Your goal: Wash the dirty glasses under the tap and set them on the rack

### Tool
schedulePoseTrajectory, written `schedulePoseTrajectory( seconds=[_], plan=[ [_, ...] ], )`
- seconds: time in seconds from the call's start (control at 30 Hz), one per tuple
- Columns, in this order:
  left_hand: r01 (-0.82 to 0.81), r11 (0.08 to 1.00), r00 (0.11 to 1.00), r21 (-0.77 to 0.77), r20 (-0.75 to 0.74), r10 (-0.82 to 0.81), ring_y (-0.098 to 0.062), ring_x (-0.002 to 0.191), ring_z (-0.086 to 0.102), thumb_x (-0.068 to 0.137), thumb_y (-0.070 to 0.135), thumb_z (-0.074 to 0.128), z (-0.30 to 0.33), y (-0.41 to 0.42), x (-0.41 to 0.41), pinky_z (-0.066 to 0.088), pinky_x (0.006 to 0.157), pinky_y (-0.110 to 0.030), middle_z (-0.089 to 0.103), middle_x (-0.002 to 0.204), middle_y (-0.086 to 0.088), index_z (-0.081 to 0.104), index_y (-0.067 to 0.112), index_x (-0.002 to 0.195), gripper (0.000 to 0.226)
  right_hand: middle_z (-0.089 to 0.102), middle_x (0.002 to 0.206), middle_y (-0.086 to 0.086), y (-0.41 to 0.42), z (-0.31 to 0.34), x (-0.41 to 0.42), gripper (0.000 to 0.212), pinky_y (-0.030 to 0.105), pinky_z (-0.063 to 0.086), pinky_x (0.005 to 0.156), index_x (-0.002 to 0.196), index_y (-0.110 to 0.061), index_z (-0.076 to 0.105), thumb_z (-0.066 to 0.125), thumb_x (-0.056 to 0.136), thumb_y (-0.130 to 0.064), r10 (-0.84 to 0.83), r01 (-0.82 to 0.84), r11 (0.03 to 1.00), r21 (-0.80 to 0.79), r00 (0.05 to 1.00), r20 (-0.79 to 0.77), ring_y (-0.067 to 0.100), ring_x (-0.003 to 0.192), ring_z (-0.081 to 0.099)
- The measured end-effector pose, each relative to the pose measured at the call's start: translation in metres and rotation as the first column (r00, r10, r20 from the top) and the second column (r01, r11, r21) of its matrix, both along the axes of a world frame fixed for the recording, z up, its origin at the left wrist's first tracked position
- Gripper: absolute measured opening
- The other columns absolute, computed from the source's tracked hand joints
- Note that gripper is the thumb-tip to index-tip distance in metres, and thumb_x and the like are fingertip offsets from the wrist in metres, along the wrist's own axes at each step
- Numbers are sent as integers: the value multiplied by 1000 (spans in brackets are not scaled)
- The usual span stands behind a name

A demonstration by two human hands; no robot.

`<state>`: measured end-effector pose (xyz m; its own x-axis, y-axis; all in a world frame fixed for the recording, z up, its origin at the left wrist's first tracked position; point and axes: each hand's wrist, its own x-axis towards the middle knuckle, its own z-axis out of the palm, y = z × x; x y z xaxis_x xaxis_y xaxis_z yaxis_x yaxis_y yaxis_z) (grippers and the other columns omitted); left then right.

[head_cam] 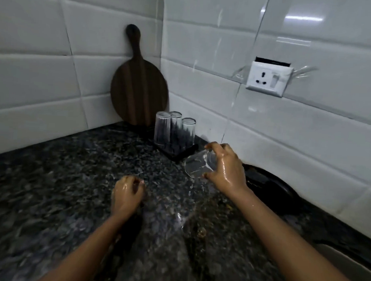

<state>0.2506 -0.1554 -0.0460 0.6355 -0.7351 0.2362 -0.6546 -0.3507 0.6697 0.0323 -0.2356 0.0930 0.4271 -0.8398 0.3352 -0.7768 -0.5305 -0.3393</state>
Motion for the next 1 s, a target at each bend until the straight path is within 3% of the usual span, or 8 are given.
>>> schedulePoseTrajectory(
  seconds=[0.1,0.2,0.3,0.4,0.53,0.7,0.83,1.0],
  plan=[
    [19,999,996,33,84,-22,-35,104,57,88,33,55,-22,-22,24,42,95,-49,63,102,-17,62,5,94,29,48,120,11,-31,-10,48,62,34,48,71,124,-21,46,76,70,-10,-24,24,1000,-1,999,-26,31,102,55],
    [46,998,997,46,55,-49,-30,134,35,91,39,49,-35,-29,30,12,118,-46,50,133,-17,52,4,122,47,46,115,14,-60,-18,86,49,35,45,74,124,-16,46,63,80,-4,-19,18,1000,-18,999,-43,32,98,54],
    [89,996,995,-7,50,-88,-23,143,20,88,57,29,-35,-29,29,-2,118,-36,41,143,-12,43,6,132,69,43,124,19,-88,-23,114,50,43,44,88,127,-13,45,58,80,-1,5,-5,1000,-3,996,-84,36,108,47],
    [125,992,991,-17,55,-124,-17,145,12,82,65,14,-39,-30,29,-7,118,-32,36,147,-5,40,12,135,79,43,124,22,-110,-26,135,47,46,43,92,126,-12,46,55,82,0,18,-18,1000,1,994,-110,39,110,46],
    [124,992,990,19,63,-125,-14,145,8,82,66,11,-45,-34,29,-10,117,-31,34,149,-4,37,13,138,81,42,127,21,-133,-33,157,44,44,47,93,125,-13,50,54,85,3,-3,6,1000,18,987,-162,37,108,50],
    [132,991,990,23,51,-133,-11,145,6,82,66,10,-39,-33,29,-15,115,-25,33,150,-3,37,14,137,80,42,128,16,-151,-42,166,62,40,48,96,135,-18,44,64,81,3,-44,51,998,25,973,-225,32,109,52],
    [137,990,989,17,61,-138,-11,145,8,84,65,12,-36,-32,29,-10,117,-28,37,148,-3,41,12,134,78,53,123,17,-154,-47,171,36,41,47,98,124,-10,55,53,89,-2,-7,9,1000,9,987,-162,33,110,55],
    [148,988,986,39,74,-150,-13,144,13,84,66,9,-39,-31,30,-5,119,-31,42,144,-3,46,13,130,79,48,136,20,-148,-52,167,47,40,39,106,128,-7,50,58,83,5,-23,20,999,-25,994,-111,35,123,47]
  ],
)
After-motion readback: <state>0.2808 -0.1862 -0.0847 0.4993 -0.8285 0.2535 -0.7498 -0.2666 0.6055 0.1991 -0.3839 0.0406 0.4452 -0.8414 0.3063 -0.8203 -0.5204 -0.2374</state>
